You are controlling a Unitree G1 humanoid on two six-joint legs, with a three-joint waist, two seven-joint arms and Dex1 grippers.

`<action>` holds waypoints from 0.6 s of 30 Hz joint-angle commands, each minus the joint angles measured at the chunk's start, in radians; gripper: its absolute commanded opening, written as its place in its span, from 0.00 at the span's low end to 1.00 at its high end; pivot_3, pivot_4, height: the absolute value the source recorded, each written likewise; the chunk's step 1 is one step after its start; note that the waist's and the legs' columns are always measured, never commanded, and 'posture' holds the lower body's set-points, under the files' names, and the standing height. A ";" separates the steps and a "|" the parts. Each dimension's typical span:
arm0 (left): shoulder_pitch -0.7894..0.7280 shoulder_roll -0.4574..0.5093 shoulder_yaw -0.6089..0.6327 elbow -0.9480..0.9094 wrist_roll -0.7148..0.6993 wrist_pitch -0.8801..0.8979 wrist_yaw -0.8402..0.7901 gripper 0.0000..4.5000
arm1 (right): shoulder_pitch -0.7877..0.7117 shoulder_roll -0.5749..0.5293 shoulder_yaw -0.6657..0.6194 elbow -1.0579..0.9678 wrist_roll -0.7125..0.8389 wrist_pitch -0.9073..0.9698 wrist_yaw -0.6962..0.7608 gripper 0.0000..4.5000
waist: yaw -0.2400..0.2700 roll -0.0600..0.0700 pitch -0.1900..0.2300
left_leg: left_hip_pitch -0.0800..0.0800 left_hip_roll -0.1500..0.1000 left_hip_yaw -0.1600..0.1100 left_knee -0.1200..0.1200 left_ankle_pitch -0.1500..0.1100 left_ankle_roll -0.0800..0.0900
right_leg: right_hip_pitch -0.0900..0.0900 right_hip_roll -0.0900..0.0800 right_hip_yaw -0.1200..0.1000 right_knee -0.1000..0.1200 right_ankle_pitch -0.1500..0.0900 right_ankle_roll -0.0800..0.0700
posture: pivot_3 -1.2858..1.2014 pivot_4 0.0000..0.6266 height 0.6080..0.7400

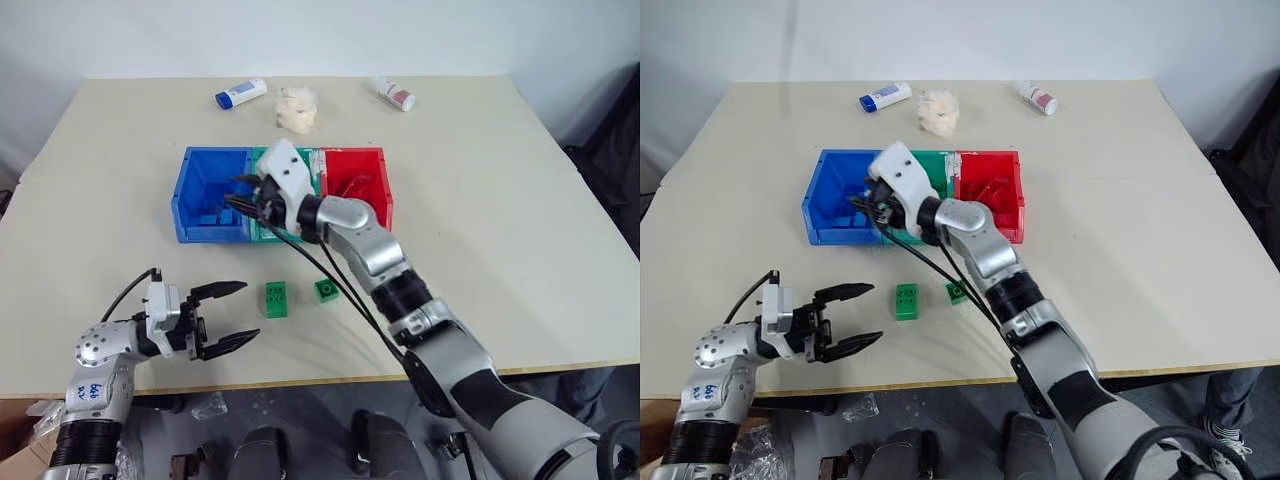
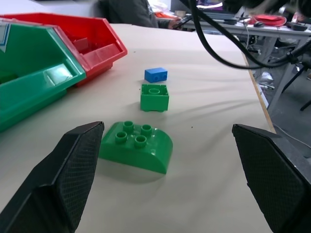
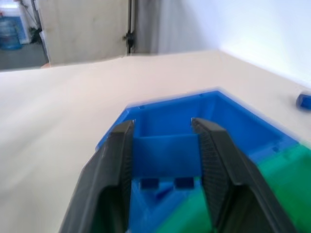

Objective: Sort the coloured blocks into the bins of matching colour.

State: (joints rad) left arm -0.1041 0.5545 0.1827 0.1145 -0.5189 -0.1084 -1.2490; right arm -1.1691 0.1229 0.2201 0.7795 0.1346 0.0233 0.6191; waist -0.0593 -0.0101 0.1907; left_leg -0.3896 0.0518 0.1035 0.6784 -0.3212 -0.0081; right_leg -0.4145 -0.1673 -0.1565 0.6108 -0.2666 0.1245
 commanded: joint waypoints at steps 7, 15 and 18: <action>0.022 0.005 0.014 -0.065 -0.010 -0.003 0.025 1.00 | -0.208 0.168 -0.080 0.356 -0.042 -0.275 -0.161 0.76 | 0.000 0.000 0.000 | 0.000 0.000 0.000 0.000 0.000 -0.001 | 0.000 0.000 0.000 0.000 0.000 -0.001 | 0.52 0.24 1.00; 0.002 0.004 0.012 -0.042 -0.013 -0.010 0.025 1.00 | -0.129 0.082 -0.099 0.268 -0.023 -0.330 -0.011 1.00 | -0.001 0.000 0.000 | 0.000 0.001 0.001 -0.001 0.000 -0.001 | -0.001 0.000 0.001 0.000 0.000 -0.001 | 0.52 0.24 1.00; -0.010 -0.001 0.008 -0.027 -0.014 -0.015 0.017 1.00 | -0.039 0.016 -0.094 0.115 0.015 -0.244 0.129 1.00 | 0.002 0.000 0.000 | 0.000 0.001 0.001 -0.001 0.000 -0.001 | -0.001 0.001 0.001 0.000 0.000 -0.001 | 0.52 0.24 1.00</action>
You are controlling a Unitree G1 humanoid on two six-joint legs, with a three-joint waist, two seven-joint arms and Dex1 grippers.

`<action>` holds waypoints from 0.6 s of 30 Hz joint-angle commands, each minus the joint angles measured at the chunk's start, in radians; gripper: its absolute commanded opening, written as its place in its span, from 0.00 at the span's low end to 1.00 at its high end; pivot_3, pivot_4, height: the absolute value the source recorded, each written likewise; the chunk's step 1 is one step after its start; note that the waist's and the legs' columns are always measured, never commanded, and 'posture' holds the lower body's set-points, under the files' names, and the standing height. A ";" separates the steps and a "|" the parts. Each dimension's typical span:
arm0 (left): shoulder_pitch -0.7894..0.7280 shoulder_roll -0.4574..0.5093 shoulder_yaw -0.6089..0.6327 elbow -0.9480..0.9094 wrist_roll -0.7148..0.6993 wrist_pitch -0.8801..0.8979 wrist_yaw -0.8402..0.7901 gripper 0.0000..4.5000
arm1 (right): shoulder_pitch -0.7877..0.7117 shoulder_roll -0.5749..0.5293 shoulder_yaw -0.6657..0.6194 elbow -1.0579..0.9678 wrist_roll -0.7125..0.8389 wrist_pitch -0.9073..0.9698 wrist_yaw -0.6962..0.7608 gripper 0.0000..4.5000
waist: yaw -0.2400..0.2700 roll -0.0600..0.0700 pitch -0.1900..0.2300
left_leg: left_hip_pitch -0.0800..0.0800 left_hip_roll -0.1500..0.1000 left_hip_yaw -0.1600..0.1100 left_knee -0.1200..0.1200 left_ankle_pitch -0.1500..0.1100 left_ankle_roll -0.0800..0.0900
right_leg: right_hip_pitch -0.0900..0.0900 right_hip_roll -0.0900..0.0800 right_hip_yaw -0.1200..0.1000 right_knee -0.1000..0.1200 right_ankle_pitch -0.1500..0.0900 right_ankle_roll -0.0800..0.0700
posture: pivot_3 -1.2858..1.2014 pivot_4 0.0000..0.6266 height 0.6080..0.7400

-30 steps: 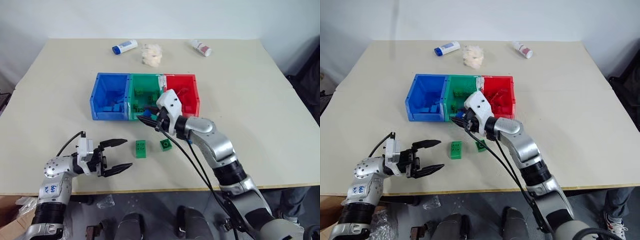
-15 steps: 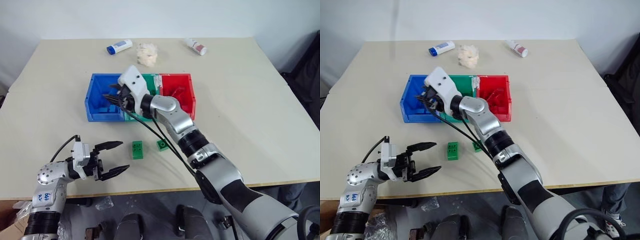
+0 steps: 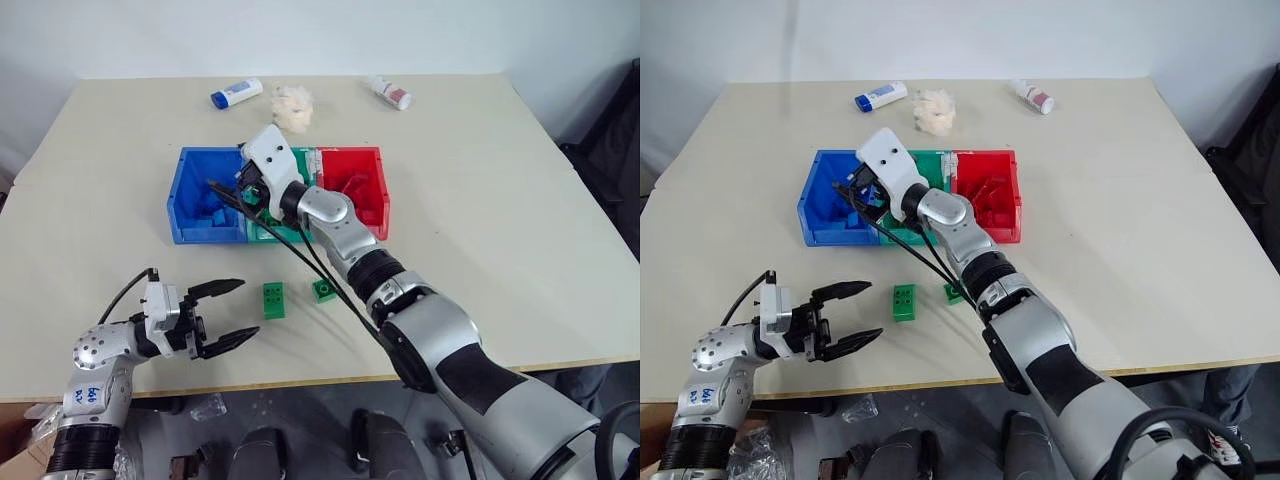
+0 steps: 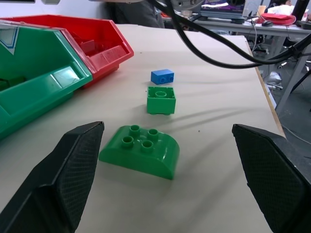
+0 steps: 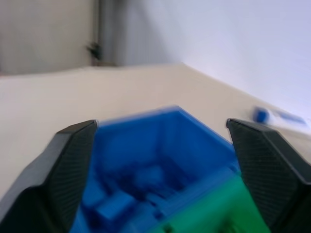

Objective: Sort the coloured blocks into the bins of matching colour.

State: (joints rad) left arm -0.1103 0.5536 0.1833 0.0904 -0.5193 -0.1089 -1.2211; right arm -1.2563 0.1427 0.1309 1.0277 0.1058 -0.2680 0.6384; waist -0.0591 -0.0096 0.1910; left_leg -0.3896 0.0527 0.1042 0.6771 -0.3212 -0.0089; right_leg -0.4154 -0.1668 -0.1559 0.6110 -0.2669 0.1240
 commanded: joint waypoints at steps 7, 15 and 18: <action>-0.042 -0.018 -0.015 0.050 -0.003 -0.028 -0.039 1.00 | 0.370 -0.267 0.034 -0.659 0.076 0.305 0.294 1.00 | 0.026 0.000 0.000 | -0.001 0.000 -0.001 0.003 0.000 0.001 | 0.001 0.000 0.000 0.000 0.000 0.000 | 0.52 0.24 1.00; -0.061 -0.023 -0.017 0.081 -0.002 -0.039 -0.055 1.00 | 0.685 -0.539 -0.022 -1.117 0.147 0.601 0.309 1.00 | 0.029 0.000 0.000 | 0.000 0.001 0.000 0.002 -0.001 0.000 | 0.001 0.001 0.000 0.000 0.000 0.000 | 0.52 0.24 1.00; -0.060 -0.018 -0.017 0.090 -0.005 -0.036 -0.070 1.00 | 0.801 -0.641 -0.082 -1.252 0.192 0.700 0.304 1.00 | 0.033 0.000 0.000 | 0.000 0.000 0.001 0.003 -0.001 0.000 | 0.001 0.001 0.000 -0.001 0.000 0.000 | 0.52 0.24 1.00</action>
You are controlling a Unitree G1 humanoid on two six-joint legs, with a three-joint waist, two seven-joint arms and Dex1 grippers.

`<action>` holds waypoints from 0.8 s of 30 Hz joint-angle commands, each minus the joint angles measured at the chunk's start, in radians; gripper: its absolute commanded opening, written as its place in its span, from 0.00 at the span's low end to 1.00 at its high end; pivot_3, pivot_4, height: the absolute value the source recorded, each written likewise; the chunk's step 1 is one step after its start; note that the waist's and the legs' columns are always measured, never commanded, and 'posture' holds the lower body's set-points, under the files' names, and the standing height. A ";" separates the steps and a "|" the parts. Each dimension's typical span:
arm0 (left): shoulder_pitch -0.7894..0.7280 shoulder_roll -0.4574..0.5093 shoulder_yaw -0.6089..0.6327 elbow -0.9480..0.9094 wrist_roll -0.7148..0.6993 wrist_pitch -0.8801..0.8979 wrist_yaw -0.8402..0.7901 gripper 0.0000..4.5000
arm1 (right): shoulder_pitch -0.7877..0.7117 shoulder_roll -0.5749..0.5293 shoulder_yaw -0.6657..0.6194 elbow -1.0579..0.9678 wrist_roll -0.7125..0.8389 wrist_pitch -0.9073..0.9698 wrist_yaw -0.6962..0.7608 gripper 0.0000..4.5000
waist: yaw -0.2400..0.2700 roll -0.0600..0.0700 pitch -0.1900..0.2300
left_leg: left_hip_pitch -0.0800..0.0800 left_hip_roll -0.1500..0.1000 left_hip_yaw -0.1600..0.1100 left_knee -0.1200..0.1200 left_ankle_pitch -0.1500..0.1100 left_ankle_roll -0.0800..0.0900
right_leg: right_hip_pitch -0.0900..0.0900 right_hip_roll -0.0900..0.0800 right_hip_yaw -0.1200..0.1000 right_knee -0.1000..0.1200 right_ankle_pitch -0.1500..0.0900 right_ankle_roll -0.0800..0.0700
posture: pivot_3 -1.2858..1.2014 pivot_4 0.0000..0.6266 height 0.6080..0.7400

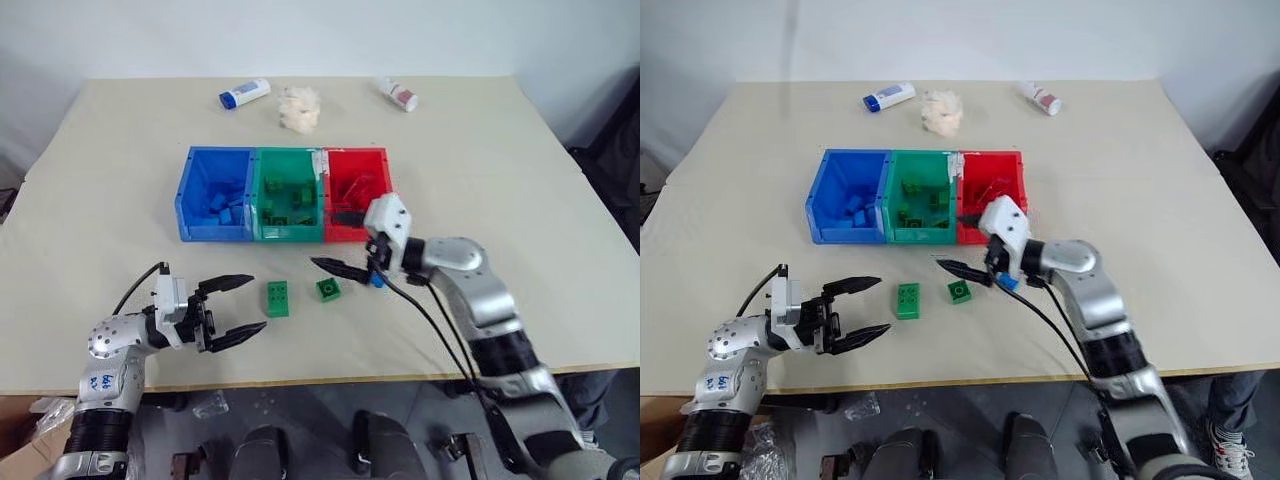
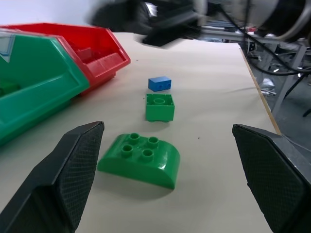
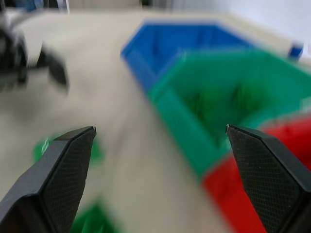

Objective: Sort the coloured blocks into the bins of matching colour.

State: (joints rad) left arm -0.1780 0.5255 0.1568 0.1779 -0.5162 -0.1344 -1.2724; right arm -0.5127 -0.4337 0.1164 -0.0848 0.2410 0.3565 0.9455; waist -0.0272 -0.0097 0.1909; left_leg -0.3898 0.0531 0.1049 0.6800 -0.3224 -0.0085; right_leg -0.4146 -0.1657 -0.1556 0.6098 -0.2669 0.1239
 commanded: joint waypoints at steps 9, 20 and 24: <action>-0.015 0.018 0.009 0.052 -0.007 -0.009 -0.060 1.00 | 0.362 -0.244 -0.283 -0.327 0.132 0.205 -0.051 1.00 | 0.005 0.000 0.000 | 0.000 0.000 0.000 0.000 0.000 0.000 | 0.000 0.000 0.000 0.000 0.000 0.000 | 0.52 0.24 1.00; -0.053 0.021 0.003 0.096 -0.006 0.003 -0.113 1.00 | 0.601 -0.304 -0.454 -0.420 0.184 0.217 -0.086 1.00 | 0.024 0.000 0.000 | 0.001 0.000 0.000 0.001 -0.001 0.001 | 0.002 0.000 0.000 -0.001 0.000 0.000 | 0.52 0.24 1.00; -0.065 0.023 0.001 0.106 -0.004 0.009 -0.124 1.00 | 0.587 -0.297 -0.431 -0.405 0.186 0.198 -0.093 1.00 | 0.026 0.000 0.000 | 0.001 0.000 0.000 0.001 -0.001 0.001 | 0.002 0.000 0.000 -0.001 0.000 0.000 | 0.52 0.24 1.00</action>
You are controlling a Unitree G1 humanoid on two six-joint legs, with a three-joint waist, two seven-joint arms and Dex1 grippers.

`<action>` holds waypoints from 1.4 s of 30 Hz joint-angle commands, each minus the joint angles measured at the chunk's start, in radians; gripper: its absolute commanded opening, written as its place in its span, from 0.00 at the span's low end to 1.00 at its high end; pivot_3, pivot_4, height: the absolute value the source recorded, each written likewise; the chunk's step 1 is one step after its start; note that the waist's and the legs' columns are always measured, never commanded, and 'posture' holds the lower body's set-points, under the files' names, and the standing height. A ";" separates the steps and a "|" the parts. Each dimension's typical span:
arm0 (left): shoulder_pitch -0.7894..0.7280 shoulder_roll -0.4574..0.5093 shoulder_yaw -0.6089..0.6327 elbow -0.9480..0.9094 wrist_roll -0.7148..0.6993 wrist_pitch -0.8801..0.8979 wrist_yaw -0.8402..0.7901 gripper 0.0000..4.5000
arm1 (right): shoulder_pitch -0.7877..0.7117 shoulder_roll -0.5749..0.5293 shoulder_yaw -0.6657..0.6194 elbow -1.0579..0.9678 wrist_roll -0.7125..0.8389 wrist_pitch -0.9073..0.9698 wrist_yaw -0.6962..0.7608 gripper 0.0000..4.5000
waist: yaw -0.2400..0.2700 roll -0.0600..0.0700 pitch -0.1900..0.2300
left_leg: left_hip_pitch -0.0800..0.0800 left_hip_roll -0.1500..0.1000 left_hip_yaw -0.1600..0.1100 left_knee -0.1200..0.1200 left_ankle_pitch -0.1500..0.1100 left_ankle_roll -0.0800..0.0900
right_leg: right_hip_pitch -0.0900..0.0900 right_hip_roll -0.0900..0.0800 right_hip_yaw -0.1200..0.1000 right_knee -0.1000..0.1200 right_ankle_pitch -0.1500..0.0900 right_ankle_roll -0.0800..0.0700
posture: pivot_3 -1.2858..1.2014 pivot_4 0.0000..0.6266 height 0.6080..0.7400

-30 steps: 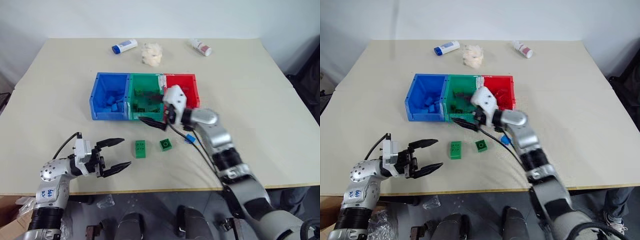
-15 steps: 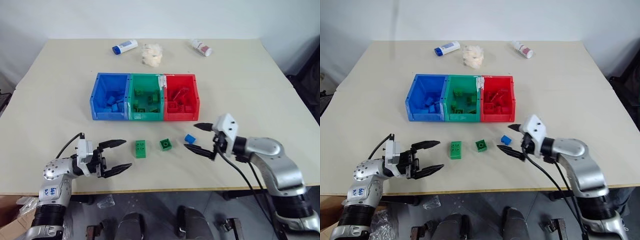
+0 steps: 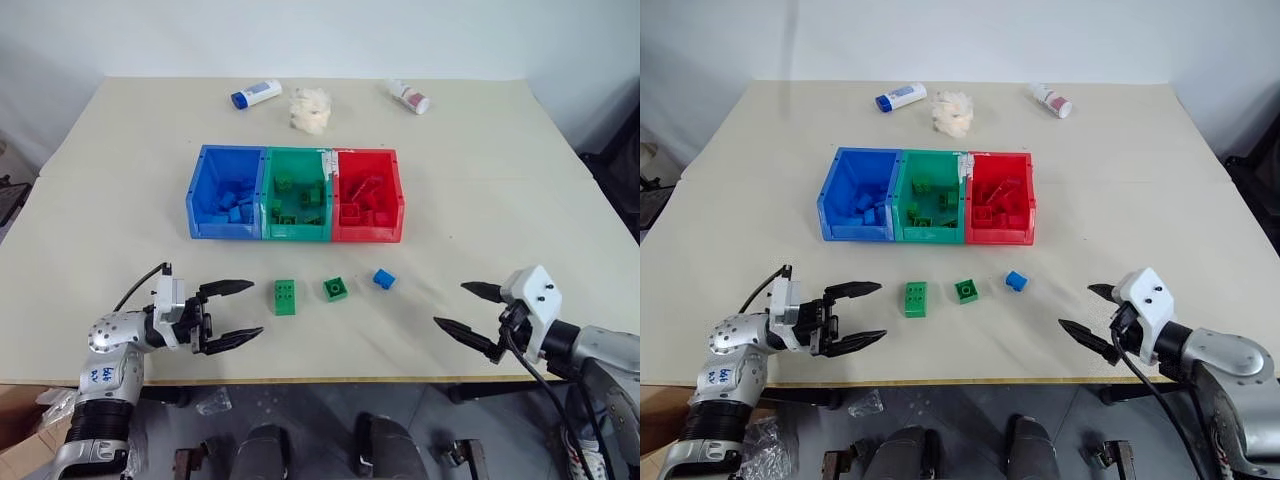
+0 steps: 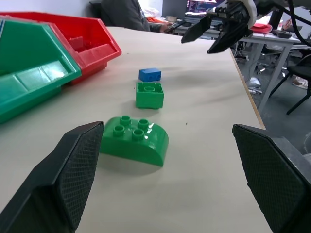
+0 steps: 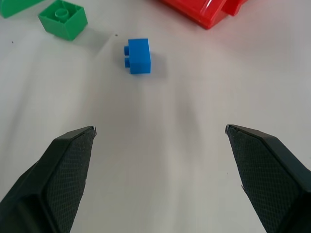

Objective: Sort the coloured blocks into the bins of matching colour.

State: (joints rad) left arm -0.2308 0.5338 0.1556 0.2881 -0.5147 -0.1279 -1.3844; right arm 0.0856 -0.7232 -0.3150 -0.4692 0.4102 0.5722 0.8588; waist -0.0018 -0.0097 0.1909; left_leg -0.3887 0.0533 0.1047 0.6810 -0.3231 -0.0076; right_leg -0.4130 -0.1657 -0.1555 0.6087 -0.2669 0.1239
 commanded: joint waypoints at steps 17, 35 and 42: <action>0.096 0.021 0.024 -0.104 -0.011 0.028 0.029 1.00 | -0.381 0.182 0.372 0.329 -0.176 -0.141 -0.112 1.00 | -0.003 0.000 0.000 | 0.000 0.000 0.000 0.001 0.000 0.000 | -0.001 0.000 0.000 0.001 0.000 0.000 | 0.52 0.24 1.00; 0.164 0.017 0.032 -0.169 -0.020 0.029 0.060 1.00 | -0.362 0.196 0.364 0.244 -0.146 -0.111 -0.093 0.20 | -0.003 0.000 0.000 | 0.000 0.000 0.000 0.001 0.000 0.000 | 0.000 0.000 0.000 0.001 0.000 0.000 | 0.52 0.24 1.00; 0.147 0.012 0.026 -0.152 -0.019 0.028 0.052 1.00 | -0.399 0.207 0.374 0.147 -0.100 -0.052 -0.098 0.20 | -0.003 0.000 0.000 | 0.000 0.000 0.000 0.001 0.000 0.000 | 0.000 0.000 0.000 0.001 0.000 0.000 | 0.52 0.24 1.00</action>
State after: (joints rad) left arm -0.0757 0.5480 0.1783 0.1353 -0.5137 -0.0952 -1.3250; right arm -0.3010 -0.5152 0.0699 -0.2740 0.2879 0.5121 0.7593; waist -0.0044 -0.0096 0.1909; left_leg -0.3890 0.0535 0.1049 0.6817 -0.3234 -0.0073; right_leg -0.4135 -0.1657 -0.1556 0.6098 -0.2669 0.1239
